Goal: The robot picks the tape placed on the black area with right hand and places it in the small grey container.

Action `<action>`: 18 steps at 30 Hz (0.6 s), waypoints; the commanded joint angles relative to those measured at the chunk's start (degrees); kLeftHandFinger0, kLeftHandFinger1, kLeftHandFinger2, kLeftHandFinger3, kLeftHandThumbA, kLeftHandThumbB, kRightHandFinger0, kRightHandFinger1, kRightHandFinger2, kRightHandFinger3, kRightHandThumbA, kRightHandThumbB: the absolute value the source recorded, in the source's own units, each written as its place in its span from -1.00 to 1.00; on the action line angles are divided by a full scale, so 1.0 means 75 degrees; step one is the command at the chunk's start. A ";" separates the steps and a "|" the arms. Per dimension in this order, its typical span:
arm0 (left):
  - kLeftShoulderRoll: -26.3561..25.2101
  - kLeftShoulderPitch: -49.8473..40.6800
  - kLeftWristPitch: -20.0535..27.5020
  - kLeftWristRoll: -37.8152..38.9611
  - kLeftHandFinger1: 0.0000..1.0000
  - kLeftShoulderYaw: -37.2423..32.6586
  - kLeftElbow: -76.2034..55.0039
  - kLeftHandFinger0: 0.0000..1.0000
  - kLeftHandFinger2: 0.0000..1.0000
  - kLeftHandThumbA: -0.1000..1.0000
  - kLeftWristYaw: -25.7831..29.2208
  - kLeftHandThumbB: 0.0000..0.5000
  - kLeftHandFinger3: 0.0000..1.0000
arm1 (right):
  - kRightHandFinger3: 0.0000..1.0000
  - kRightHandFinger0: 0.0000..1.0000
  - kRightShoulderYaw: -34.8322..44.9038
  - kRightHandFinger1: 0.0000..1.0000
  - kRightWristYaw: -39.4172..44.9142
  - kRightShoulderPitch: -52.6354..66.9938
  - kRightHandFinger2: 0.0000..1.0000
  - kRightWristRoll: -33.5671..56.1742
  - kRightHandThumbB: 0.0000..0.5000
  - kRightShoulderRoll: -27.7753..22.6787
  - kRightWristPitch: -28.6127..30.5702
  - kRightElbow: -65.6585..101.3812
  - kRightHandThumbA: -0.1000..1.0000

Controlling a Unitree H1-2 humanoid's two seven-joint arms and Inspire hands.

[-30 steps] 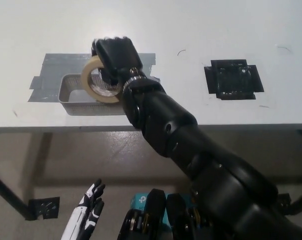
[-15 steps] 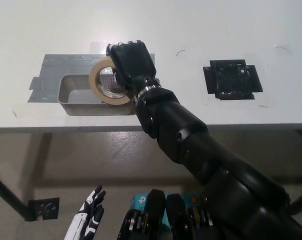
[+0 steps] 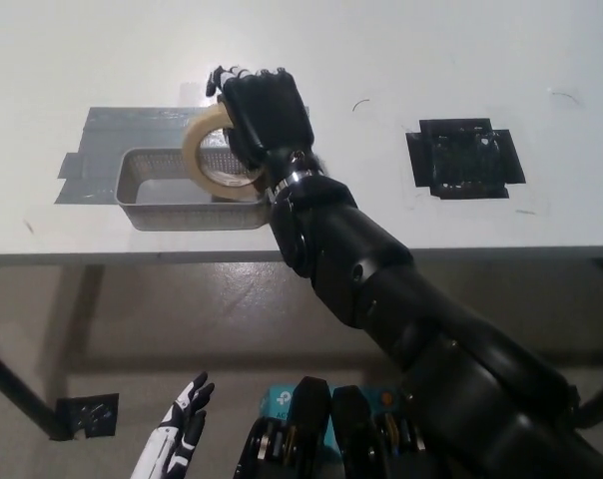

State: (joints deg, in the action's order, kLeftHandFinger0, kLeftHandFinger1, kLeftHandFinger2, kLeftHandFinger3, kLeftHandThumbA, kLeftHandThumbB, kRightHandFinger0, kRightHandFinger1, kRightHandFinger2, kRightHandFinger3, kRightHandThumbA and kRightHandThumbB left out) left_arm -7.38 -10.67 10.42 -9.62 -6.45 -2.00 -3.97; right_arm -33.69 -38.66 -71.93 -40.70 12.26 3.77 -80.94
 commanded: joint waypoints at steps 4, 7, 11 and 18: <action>-0.0088 -0.0107 0.0151 0.0077 1.00 -0.0064 -0.0316 1.00 1.00 0.97 -0.0145 -0.38 1.00 | -0.54 -1.00 -0.0015 -1.00 -0.1207 -0.0756 0.04 -0.0036 -0.59 0.0178 0.0322 0.0140 -0.99; -0.0076 -0.0109 0.0114 0.0189 1.00 -0.0072 -0.0346 1.00 1.00 0.96 -0.0188 -0.37 1.00 | -0.20 -1.00 -0.0065 -1.00 -0.1406 -0.0674 -0.24 -0.0077 -0.58 0.0212 0.0366 0.0093 -0.89; -0.0061 -0.0058 0.0024 0.0163 1.00 -0.0070 -0.0401 1.00 1.00 0.99 -0.0189 -0.35 1.00 | -0.15 -0.78 -0.0086 -0.65 -0.0334 -0.0612 0.28 -0.0013 -0.26 0.0270 -0.0048 -0.0036 -0.24; -0.0082 -0.0191 -0.0068 0.0036 1.00 -0.0159 -0.0623 1.00 0.93 1.00 -0.0260 -0.44 1.00 | 1.00 1.00 -0.0496 1.00 0.1191 0.0417 1.00 -0.0215 0.45 0.0286 -0.0442 -0.0194 0.24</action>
State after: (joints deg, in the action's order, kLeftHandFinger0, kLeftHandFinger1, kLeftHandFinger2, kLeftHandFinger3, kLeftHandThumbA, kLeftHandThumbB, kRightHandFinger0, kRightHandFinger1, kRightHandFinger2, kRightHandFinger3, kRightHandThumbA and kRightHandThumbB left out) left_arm -7.53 -11.12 10.24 -9.14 -7.01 -3.87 -5.01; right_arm -35.81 -36.04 -70.38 -41.08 13.67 2.95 -82.03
